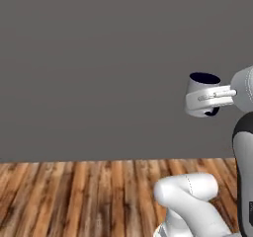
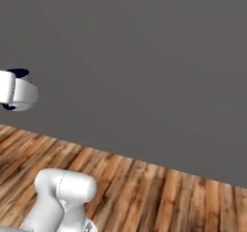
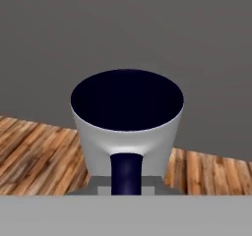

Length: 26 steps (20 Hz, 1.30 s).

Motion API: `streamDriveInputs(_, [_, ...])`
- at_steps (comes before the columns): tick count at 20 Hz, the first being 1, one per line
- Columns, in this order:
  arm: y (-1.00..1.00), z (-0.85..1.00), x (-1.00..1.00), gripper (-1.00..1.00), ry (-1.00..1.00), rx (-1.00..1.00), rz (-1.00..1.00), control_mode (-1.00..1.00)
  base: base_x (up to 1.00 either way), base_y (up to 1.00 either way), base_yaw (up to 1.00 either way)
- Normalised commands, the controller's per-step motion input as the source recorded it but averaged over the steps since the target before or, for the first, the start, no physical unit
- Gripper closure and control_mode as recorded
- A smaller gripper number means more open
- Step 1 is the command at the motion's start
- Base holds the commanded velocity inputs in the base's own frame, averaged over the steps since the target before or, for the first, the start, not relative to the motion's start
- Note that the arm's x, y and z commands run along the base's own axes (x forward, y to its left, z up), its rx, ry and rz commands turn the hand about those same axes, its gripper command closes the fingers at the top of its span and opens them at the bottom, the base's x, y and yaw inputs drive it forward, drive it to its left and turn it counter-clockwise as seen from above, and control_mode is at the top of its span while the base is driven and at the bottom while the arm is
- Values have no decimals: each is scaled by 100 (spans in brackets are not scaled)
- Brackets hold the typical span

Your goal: There is a tray on the dining counter. Grab the cup, mug, and pitcher and place them on the tray. The pitcher may be placed next to the tray if it cannot fit the tray.

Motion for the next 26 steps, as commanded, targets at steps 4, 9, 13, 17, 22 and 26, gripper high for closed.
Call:
streamDriveInputs(4, [0, 0, 0, 100, 0, 0, 0, 100, 42, 0, 80])
streamDriveInputs(9, [0, 0, 0, 100, 0, 0, 0, 100, 6, 0, 94])
streamDriveInputs(13, [0, 0, 0, 100, 0, 0, 0, 100, 18, 0, 94])
streamDriveInputs(17, [0, 0, 0, 100, 0, 0, 0, 100, 33, 0, 86])
streamDriveInputs(22, [0, 0, 0, 100, 0, 0, 0, 100, 35, -1, 86])
streamDriveInputs(26, [0, 0, 0, 100, 0, 0, 0, 100, 51, -8, 81])
